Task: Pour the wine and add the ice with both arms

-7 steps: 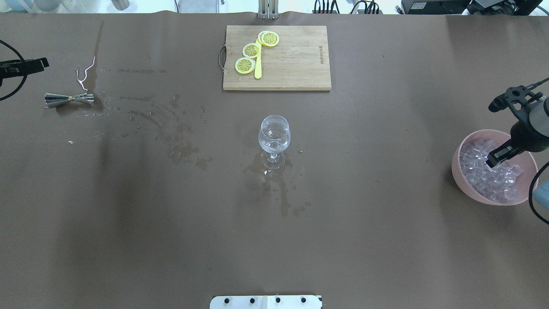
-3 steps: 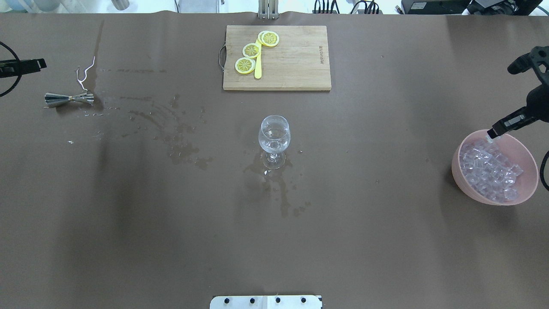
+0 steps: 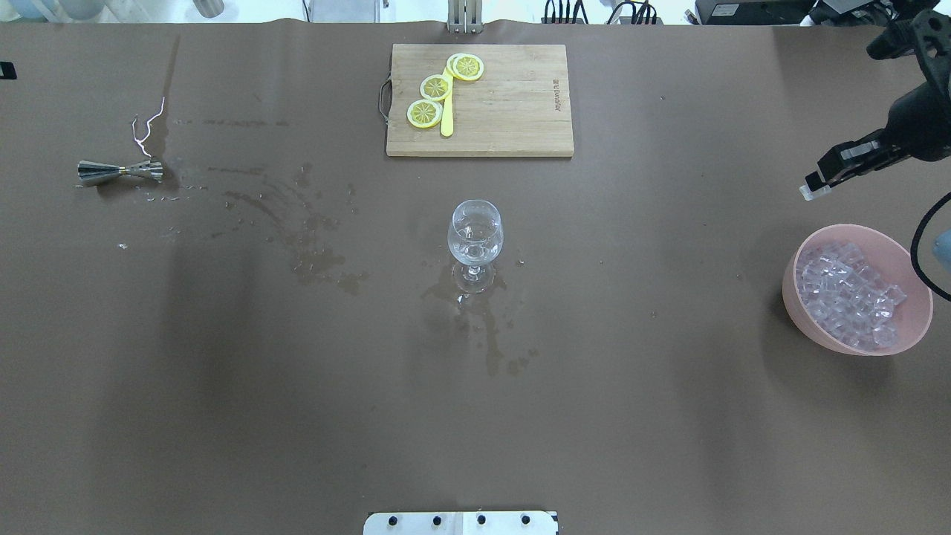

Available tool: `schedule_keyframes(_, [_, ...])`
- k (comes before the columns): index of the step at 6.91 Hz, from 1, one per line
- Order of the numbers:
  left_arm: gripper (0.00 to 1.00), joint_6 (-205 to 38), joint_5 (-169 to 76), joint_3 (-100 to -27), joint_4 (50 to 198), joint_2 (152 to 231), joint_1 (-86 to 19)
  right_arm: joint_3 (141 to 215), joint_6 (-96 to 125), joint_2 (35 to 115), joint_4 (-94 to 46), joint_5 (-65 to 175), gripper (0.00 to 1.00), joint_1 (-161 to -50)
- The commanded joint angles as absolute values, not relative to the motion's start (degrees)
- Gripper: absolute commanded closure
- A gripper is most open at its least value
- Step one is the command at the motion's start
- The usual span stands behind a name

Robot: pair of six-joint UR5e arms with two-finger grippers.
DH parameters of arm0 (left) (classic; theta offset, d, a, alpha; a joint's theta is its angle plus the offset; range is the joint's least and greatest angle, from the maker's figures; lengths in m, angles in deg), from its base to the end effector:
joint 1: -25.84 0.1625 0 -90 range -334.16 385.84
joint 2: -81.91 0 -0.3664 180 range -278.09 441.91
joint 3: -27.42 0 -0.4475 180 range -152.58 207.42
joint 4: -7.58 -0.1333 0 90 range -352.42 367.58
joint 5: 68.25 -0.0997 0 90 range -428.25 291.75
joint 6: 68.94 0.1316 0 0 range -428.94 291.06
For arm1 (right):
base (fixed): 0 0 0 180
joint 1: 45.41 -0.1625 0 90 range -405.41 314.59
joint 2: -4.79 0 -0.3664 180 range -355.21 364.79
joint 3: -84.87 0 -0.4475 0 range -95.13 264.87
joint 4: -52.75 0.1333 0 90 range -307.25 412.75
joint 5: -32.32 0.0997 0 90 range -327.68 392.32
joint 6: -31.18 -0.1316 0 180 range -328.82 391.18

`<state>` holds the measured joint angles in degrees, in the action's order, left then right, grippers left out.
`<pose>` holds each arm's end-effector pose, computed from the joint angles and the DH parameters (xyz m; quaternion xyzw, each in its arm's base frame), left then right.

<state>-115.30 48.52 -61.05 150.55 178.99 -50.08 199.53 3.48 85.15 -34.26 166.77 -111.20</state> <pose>0.0846 -0.6415 0.4592 0.3092 0.4138 -0.1272 0.8467 -0.1951 -0.5343 0.2859 0.1092 -0.4518 -0.0942 0.8804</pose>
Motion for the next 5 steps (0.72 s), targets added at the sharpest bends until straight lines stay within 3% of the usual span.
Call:
schedule_keyframes(1, [0.02, -107.48, 57.91, -61.62, 139.48, 181.83, -56.83, 200.71, -6.40, 79.52, -34.26, 166.27, 1.00, -108.79])
schedule_keyframes(5, [0.02, -92.62, 66.05, -62.76, 122.30, 183.34, -63.28, 200.89, -34.24, 65.46, -33.64, 154.18, 1.00, -94.31])
